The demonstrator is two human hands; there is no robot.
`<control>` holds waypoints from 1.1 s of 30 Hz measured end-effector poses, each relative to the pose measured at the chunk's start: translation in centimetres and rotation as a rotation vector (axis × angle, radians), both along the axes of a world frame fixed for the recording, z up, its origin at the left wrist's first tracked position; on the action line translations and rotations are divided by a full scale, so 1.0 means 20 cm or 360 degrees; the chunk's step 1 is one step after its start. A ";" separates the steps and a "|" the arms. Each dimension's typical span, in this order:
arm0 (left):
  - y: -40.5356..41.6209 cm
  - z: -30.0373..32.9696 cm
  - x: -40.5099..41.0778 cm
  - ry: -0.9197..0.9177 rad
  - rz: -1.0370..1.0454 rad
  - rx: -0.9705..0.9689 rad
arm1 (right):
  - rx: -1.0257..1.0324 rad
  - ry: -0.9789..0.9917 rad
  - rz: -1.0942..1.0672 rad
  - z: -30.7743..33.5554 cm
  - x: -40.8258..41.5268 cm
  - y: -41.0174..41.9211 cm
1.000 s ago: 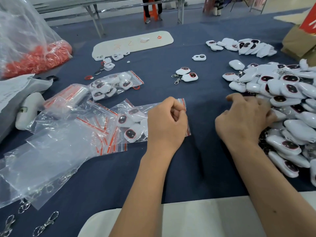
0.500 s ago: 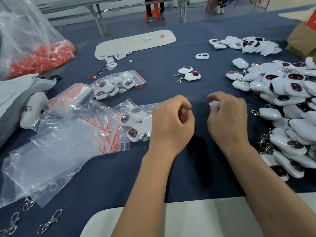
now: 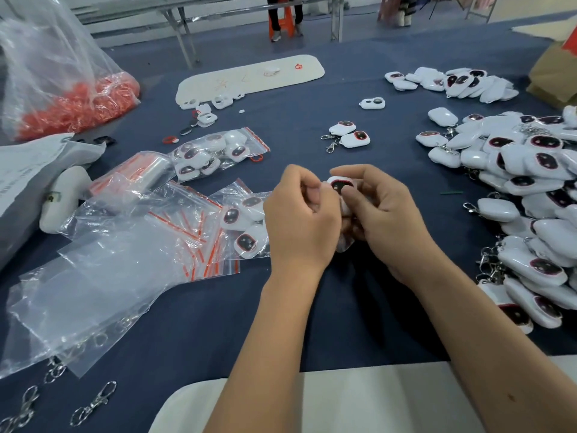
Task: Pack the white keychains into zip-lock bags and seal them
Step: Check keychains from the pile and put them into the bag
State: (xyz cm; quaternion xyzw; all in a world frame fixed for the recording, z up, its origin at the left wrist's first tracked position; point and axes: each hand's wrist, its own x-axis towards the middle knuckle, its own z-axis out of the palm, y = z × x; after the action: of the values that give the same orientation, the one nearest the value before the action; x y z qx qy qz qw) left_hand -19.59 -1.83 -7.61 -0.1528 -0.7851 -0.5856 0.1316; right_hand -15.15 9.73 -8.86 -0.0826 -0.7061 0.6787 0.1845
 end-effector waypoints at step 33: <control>-0.04 0.01 -0.04 -0.0124 -0.0302 -0.0009 | -0.0079 0.0055 -0.0010 0.00 0.00 0.01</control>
State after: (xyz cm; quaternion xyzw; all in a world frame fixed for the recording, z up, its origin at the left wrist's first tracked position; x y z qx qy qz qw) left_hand -20.43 -2.54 -7.49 -0.2039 -0.7733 -0.5988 0.0444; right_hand -15.10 9.96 -8.96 -0.0777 -0.6854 0.6968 0.1967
